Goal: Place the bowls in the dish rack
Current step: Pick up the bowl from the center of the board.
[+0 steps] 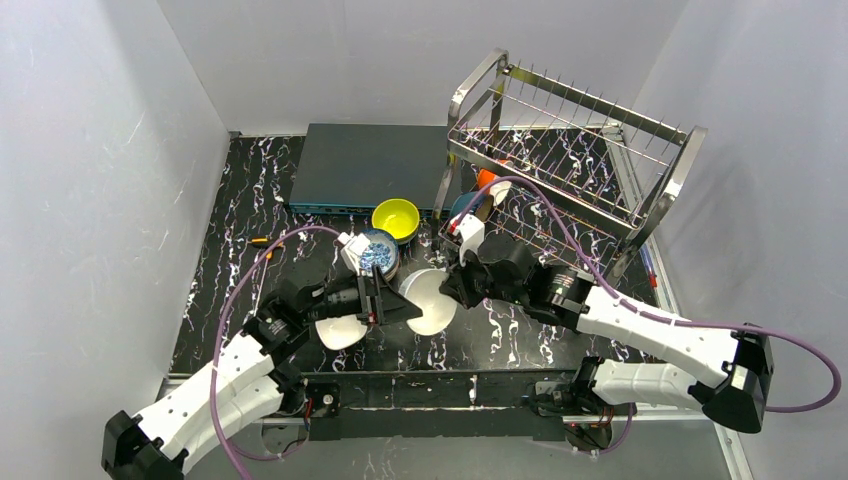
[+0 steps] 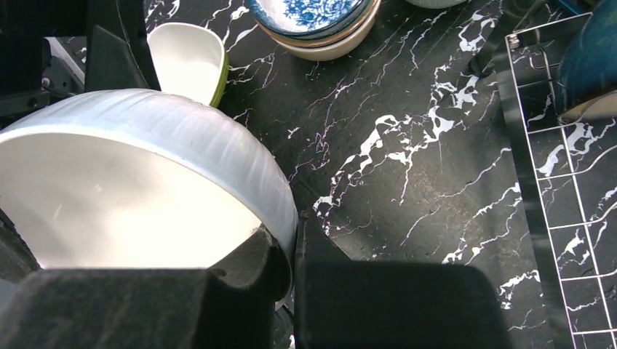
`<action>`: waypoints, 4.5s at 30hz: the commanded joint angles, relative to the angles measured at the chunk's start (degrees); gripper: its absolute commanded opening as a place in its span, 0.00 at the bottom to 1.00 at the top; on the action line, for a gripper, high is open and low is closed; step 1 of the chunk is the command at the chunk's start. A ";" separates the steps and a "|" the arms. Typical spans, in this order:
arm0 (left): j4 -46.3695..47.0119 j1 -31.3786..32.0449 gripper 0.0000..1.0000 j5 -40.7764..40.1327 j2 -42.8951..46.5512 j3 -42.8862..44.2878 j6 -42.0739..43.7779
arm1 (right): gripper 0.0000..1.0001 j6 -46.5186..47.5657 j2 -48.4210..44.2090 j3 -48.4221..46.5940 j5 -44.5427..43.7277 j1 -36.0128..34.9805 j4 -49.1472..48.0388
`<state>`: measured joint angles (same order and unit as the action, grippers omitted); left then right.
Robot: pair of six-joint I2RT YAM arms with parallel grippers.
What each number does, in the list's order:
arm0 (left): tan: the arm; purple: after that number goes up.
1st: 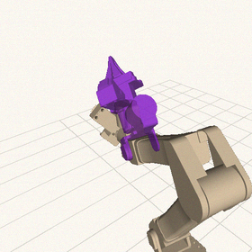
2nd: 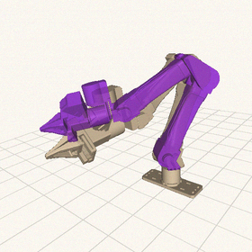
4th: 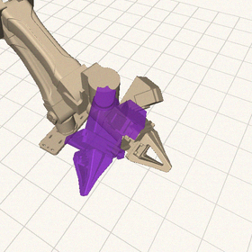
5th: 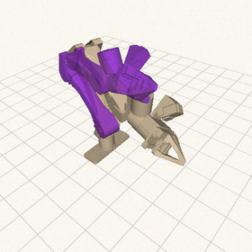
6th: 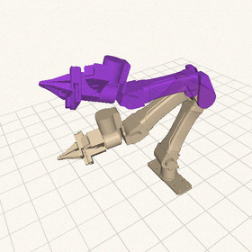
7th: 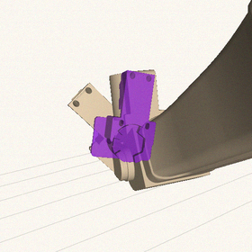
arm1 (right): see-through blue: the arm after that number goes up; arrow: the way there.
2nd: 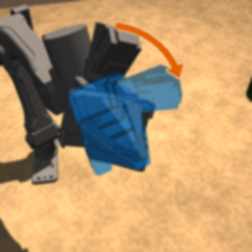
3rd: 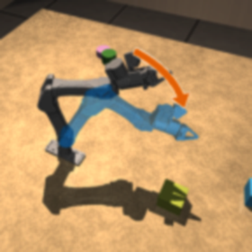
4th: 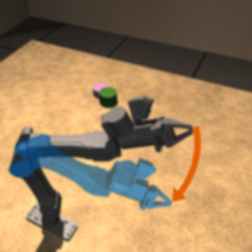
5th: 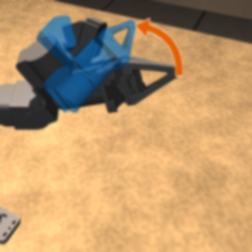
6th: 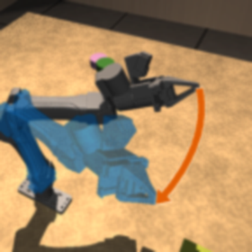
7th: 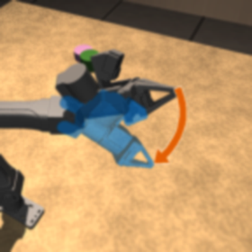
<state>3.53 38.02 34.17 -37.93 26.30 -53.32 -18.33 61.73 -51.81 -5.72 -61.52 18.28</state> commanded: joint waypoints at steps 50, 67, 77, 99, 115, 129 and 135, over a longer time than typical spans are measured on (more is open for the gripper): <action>13.70 5.63 0.88 -9.73 -1.78 -2.50 -2.68 | 0.01 -7.24 -2.03 -0.70 16.84 10.40 -5.95; 13.78 5.60 0.76 -10.48 -4.54 -0.48 -0.61 | 0.01 -6.53 0.21 -0.78 18.81 10.39 -5.18; 13.78 5.66 0.24 -9.16 -5.62 0.13 -0.44 | 0.01 -5.67 0.66 -0.80 17.76 10.40 -3.67; 13.69 5.66 0.00 -11.40 -5.86 -1.14 0.05 | 0.84 -3.87 -2.92 -1.86 14.69 10.44 0.38; 13.70 5.60 0.00 -10.62 -10.69 1.87 9.69 | 0.99 -2.56 -12.92 -2.23 22.21 10.42 -10.57; 13.78 9.80 0.00 -12.60 -23.77 13.29 22.59 | 0.99 -3.76 -17.33 -0.92 21.34 10.38 -12.50; 13.78 11.04 0.00 -15.80 -27.95 17.60 28.25 | 0.99 -4.06 -18.29 -0.18 20.75 10.38 -12.79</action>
<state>14.13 48.27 20.93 -65.08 39.31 -31.05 -22.33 44.88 -52.64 15.51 -51.37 8.56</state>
